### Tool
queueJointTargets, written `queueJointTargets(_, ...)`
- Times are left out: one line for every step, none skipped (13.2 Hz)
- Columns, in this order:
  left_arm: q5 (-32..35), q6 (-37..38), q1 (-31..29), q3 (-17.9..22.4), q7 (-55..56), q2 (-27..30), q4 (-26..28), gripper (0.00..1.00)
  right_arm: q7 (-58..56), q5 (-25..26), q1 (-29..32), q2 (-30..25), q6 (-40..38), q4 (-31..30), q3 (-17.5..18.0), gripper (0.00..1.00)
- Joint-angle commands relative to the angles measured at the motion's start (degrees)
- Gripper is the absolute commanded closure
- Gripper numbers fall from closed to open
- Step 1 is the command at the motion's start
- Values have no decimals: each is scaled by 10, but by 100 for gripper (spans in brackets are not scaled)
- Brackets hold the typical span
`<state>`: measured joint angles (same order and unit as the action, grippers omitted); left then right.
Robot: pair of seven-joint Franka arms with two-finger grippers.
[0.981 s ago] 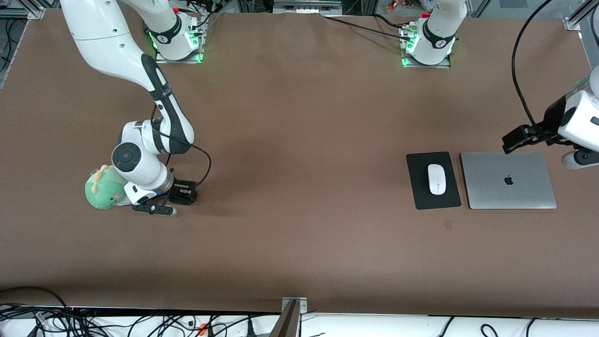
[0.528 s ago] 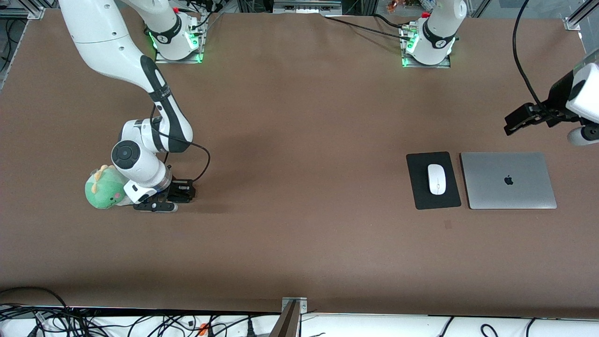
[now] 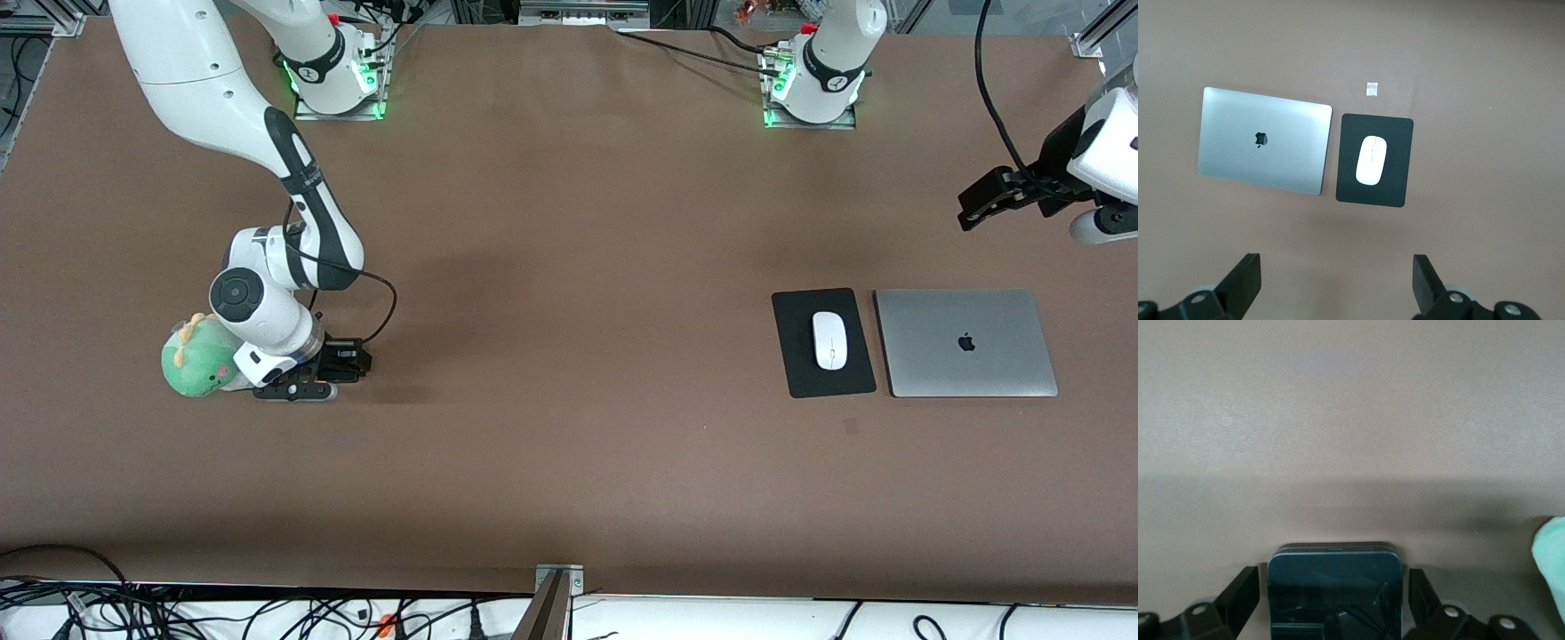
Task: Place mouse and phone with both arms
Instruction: 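Lower the black phone beside the green plush with the right gripper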
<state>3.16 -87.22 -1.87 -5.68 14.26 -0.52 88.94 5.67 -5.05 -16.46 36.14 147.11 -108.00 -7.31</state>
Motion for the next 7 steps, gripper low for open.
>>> queueJointTargets(-16,-5,8,8,-13,11,16,0,-18,-46,20,-16,-82,41,11,0)
queueJointTargets(-16,-5,9,8,-13,10,17,0,-21,-76,24,-20,-122,66,11,0)
queueJointTargets(-16,-5,9,8,-13,10,17,0,-26,-85,26,-21,-156,90,9,0)
queueJointTargets(-16,-5,9,8,-13,8,16,0,-31,-86,28,-24,-181,108,6,0)
queueJointTargets(-16,-5,9,8,-13,9,16,0,-32,-86,34,-36,-196,114,5,0)
queueJointTargets(-16,-5,9,8,-13,8,16,0,-36,-85,42,-52,-200,115,5,0)
queueJointTargets(-16,-5,9,8,-13,8,17,0,-49,-85,47,-67,-205,116,5,0)
